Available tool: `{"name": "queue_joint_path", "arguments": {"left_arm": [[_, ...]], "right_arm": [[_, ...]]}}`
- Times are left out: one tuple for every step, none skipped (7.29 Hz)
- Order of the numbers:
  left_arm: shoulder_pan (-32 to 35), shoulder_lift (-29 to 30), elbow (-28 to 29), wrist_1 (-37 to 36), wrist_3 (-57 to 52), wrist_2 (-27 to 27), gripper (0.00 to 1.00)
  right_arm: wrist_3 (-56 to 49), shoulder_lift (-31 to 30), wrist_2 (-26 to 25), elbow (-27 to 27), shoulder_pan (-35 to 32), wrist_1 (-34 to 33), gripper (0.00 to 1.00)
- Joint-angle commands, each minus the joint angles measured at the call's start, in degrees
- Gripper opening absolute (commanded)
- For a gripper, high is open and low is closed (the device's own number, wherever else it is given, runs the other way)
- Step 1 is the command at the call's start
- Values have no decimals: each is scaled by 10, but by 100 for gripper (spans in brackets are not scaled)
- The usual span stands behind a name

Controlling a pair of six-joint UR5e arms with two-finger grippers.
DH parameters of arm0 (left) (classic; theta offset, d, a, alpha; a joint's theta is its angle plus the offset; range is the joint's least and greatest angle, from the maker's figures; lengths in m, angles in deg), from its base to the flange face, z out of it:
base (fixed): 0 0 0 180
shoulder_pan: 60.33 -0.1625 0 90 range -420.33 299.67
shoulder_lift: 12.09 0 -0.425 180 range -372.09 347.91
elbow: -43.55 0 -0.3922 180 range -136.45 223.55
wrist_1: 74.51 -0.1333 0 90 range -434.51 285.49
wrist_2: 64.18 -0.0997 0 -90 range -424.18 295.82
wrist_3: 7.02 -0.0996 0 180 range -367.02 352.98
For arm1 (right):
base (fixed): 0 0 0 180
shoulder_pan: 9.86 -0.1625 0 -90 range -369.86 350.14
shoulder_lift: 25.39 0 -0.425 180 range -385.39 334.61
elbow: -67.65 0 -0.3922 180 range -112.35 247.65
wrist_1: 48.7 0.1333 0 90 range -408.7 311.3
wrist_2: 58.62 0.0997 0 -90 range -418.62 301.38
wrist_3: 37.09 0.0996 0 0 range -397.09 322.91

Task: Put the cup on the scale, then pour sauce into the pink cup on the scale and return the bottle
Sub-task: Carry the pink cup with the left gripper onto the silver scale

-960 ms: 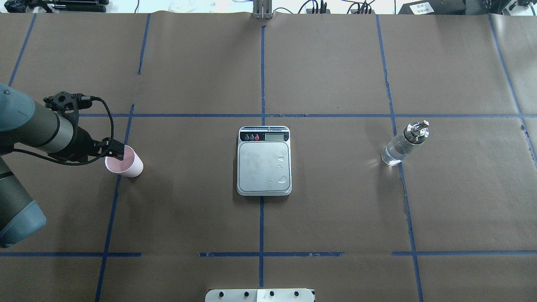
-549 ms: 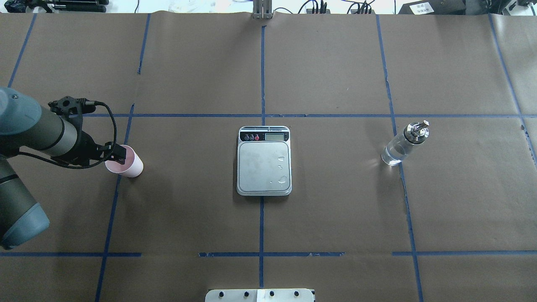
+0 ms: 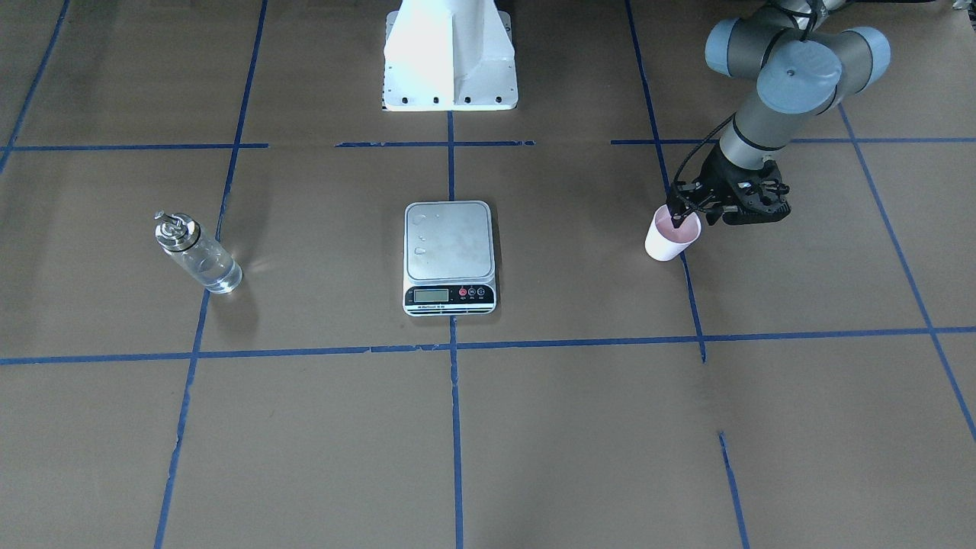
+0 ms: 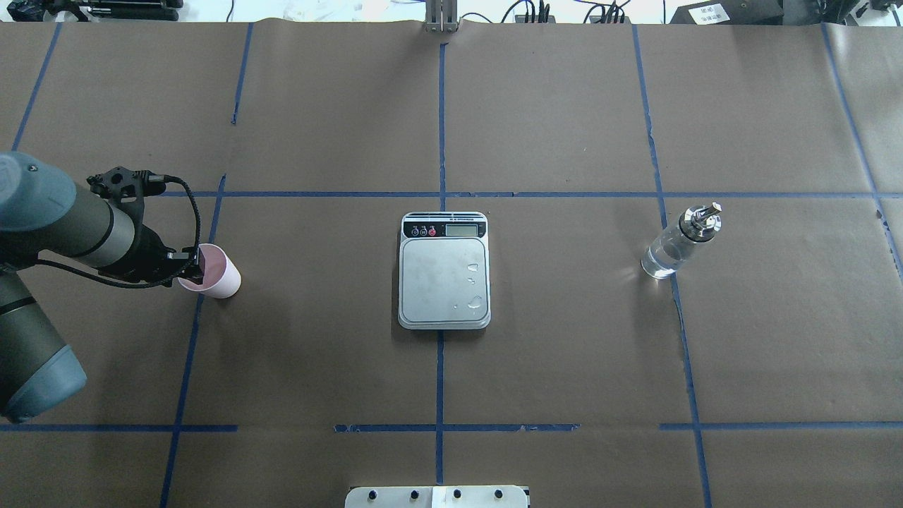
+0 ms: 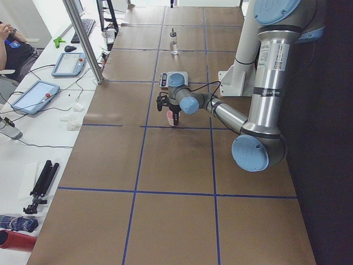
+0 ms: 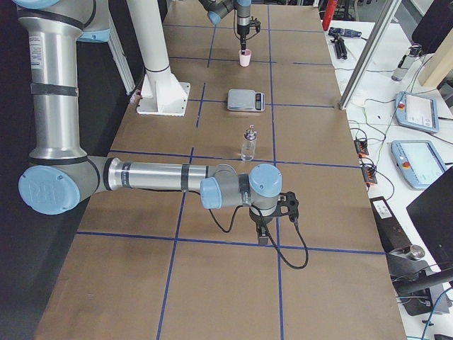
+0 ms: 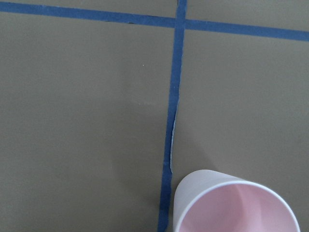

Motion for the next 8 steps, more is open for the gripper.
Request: {"name": "queue_joint_path", "arguments": {"left_arm": [[0, 0, 0, 0, 2, 3, 11], [0, 0, -3, 0, 3, 6, 0], [1, 0, -20, -2, 4, 8, 0], [6, -5, -61, -27, 4, 26, 0], [8, 6, -91, -89, 4, 31, 0], [13, 55, -103, -156, 5, 31, 0], [13, 135, -99, -246, 6, 31, 0], [11, 199, -96, -307, 21, 33, 0]], "right_arm": [[0, 0, 0, 0, 0, 0, 100], [0, 0, 0, -1, 0, 0, 100], [0, 0, 0, -1, 0, 0, 100], [0, 0, 0, -1, 0, 0, 100], [0, 0, 0, -1, 0, 0, 100], [0, 0, -1, -4, 0, 0, 100], [0, 4, -1, -6, 1, 1, 100], [0, 8, -1, -11, 1, 1, 100]]}}
